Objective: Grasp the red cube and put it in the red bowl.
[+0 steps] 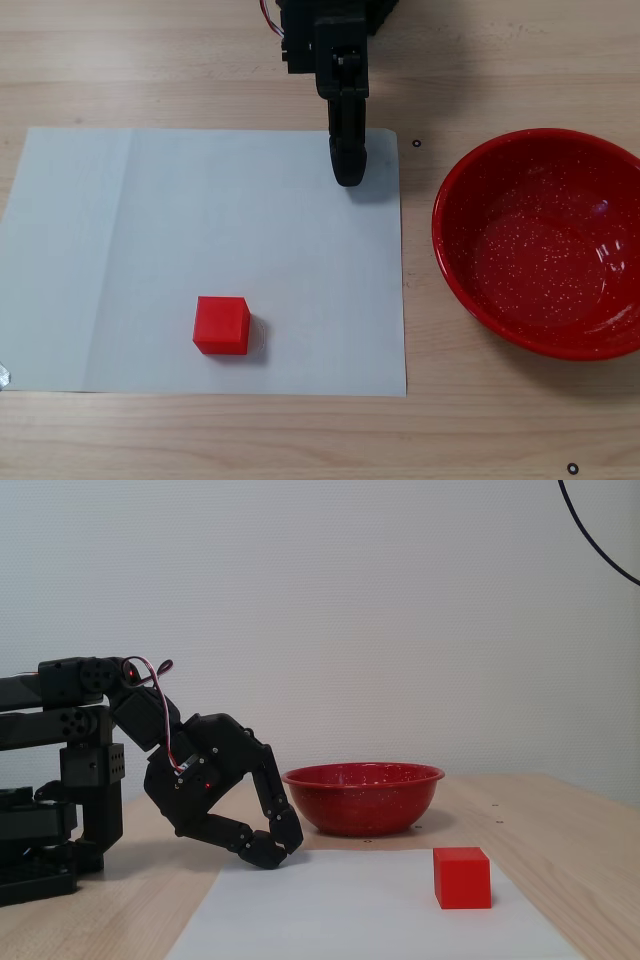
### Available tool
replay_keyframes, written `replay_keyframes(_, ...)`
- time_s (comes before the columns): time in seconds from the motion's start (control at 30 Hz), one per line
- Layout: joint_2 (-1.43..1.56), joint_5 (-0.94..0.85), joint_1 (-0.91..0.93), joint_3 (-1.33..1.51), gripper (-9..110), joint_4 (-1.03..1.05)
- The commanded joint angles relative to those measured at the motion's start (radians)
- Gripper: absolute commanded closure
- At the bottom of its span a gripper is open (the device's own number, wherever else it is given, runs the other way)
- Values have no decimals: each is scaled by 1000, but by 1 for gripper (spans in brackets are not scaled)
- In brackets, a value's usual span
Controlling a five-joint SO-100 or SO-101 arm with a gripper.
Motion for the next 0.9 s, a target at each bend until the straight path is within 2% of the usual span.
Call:
replay_keyframes(0.0, 6, 12, 3, 5, 101, 5)
replay_keyframes(0.87, 6, 26, 5, -6, 101, 8)
